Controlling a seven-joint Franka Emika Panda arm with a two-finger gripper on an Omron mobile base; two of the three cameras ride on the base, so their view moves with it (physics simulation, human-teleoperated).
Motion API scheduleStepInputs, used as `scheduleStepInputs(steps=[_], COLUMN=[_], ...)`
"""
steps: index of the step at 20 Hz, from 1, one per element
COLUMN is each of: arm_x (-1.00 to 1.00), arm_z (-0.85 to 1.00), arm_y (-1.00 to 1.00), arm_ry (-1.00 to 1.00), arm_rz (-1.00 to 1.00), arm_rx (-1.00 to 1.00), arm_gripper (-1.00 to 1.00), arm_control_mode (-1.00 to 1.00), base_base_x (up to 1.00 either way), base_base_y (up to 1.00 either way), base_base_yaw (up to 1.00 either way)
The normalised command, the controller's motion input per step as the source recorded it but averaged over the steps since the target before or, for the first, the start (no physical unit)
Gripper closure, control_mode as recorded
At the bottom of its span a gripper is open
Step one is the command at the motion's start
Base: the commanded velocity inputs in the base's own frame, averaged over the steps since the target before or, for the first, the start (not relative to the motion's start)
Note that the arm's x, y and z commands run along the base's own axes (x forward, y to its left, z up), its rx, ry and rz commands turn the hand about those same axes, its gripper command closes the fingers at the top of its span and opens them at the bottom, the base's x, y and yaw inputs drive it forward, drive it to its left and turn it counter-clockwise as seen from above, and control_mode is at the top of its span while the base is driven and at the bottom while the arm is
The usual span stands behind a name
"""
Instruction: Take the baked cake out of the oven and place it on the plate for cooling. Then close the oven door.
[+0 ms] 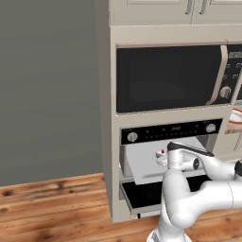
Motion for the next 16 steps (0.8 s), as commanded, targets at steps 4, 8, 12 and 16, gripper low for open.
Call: scheduleStepInputs(steps=[4,8,12,16], arm_x=[0.00,0.00,0.00,0.00], arm_z=[0.00,0.00,0.00,0.00], arm_y=[0.06,0.05,0.05,0.01], arm_ry=[0.00,0.00,0.00,0.00], arm_rz=[0.07,0.06,0.04,0.03], arm_rx=[0.00,0.00,0.00,0.00], arm_gripper=[-1.00,-1.00,-1.00,-1.00], arm_control_mode=[-1.00,-1.00,-1.00,-1.00], base_base_x=[0.00,0.00,0.00,0.00], base_base_y=[0.00,0.00,0.00,0.00], base_base_yaw=[0.00,0.00,0.00,0.00])
